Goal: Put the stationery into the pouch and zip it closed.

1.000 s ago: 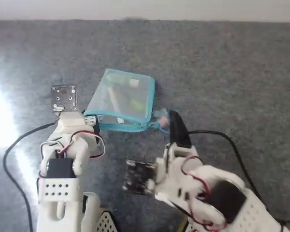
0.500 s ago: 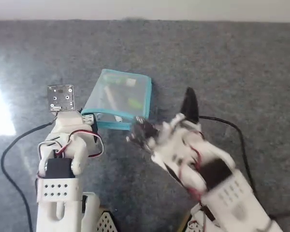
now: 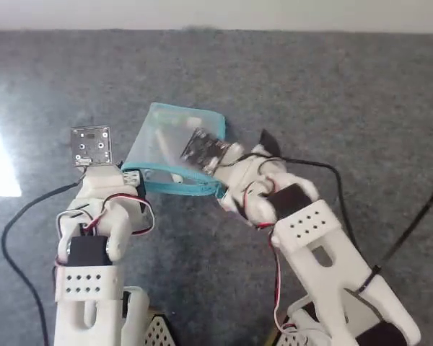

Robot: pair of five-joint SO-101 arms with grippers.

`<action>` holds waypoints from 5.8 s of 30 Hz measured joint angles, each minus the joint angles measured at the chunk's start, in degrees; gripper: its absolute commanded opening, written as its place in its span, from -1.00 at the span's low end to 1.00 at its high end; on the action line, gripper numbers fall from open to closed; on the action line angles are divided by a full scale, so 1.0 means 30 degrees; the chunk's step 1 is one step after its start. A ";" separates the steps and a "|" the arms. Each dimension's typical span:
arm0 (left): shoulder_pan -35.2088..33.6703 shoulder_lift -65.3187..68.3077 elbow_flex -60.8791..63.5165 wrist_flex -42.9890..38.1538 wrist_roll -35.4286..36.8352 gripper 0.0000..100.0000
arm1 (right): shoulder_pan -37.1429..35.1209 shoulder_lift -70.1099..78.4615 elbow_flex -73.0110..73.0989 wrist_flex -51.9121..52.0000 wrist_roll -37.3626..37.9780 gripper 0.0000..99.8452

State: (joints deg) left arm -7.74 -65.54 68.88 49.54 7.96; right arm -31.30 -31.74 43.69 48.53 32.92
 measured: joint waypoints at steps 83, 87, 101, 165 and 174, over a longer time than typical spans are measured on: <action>-0.0059 0.0000 0.0000 0.0000 0.0000 -0.98 | -0.3839 -0.1729 0.1348 -0.0205 0.1758 -0.99; -0.0147 0.0000 0.0000 0.0000 0.0000 -0.98 | -0.3839 -0.1729 0.1348 -0.0205 0.1758 -0.99; -0.0176 0.0000 -0.0029 0.0000 0.0000 -0.98 | -0.3810 -0.1670 0.0908 -0.0410 0.0381 -0.66; 0.4190 -0.5275 -0.2842 0.6828 -0.4278 -0.52 | -0.1319 0.2608 -0.8908 0.4278 -0.5392 -0.98; 0.4718 -0.5070 0.0117 0.2872 -0.3927 -0.52 | -0.1963 0.0352 -0.8557 0.5421 -0.5509 -0.98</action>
State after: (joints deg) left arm 6.42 -80.75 69.23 58.15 -3.82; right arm -37.19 -30.68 18.02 64.79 16.40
